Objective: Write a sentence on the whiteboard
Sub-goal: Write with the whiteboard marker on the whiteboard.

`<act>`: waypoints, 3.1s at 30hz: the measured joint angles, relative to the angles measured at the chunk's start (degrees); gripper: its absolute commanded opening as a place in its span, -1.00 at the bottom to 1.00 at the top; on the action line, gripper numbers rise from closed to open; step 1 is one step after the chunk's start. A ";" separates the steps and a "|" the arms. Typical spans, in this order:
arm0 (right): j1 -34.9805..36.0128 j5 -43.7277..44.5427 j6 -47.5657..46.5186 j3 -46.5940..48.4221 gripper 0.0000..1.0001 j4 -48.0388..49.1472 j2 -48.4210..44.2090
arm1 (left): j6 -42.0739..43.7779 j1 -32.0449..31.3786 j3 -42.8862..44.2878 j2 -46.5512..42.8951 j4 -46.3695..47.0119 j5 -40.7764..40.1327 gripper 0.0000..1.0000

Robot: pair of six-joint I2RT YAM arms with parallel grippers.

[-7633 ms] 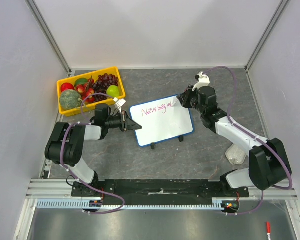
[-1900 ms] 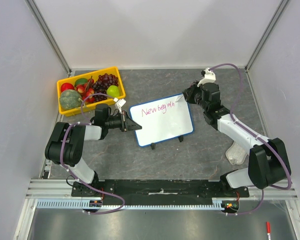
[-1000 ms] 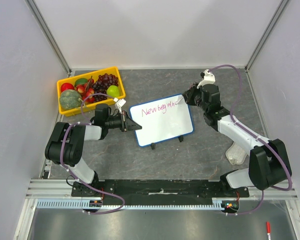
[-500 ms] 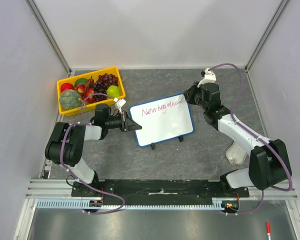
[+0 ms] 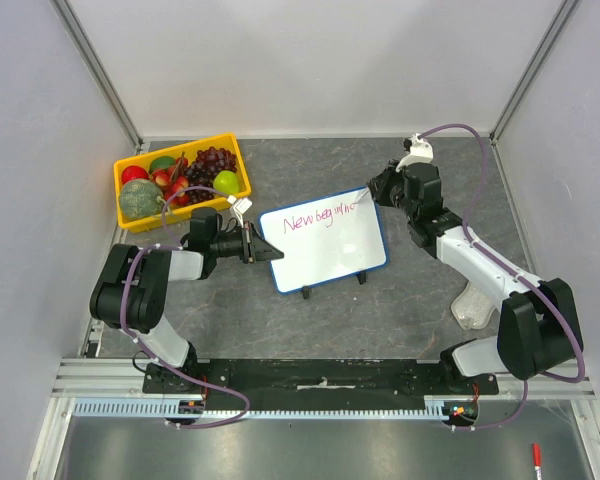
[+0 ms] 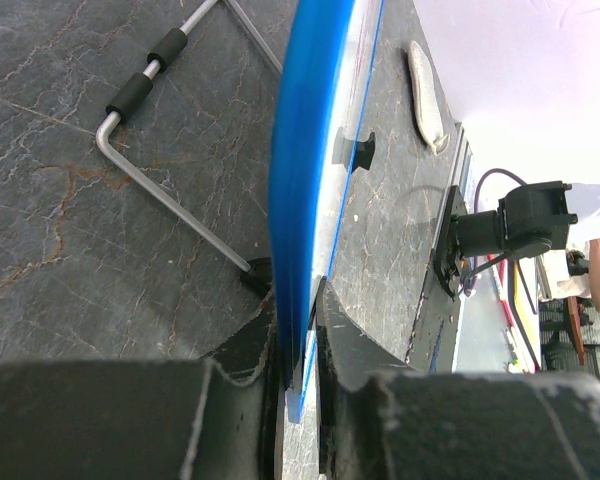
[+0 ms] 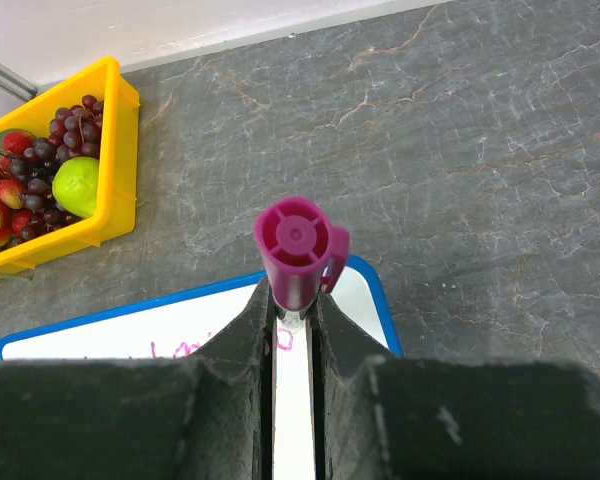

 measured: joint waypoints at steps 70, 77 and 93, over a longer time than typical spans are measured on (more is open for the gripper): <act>-4.20 -2.12 3.67 2.12 -1.00 1.36 2.80 | 0.04 0.00 0.04 0.00 -0.33 0.00 -0.96; -4.20 -1.73 3.69 2.14 -1.00 1.46 4.50 | 0.04 0.00 0.04 0.00 -0.37 0.00 -0.96; -4.24 -3.78 3.87 2.14 -1.00 3.08 5.38 | 0.04 0.00 0.04 0.00 -0.39 0.02 -0.96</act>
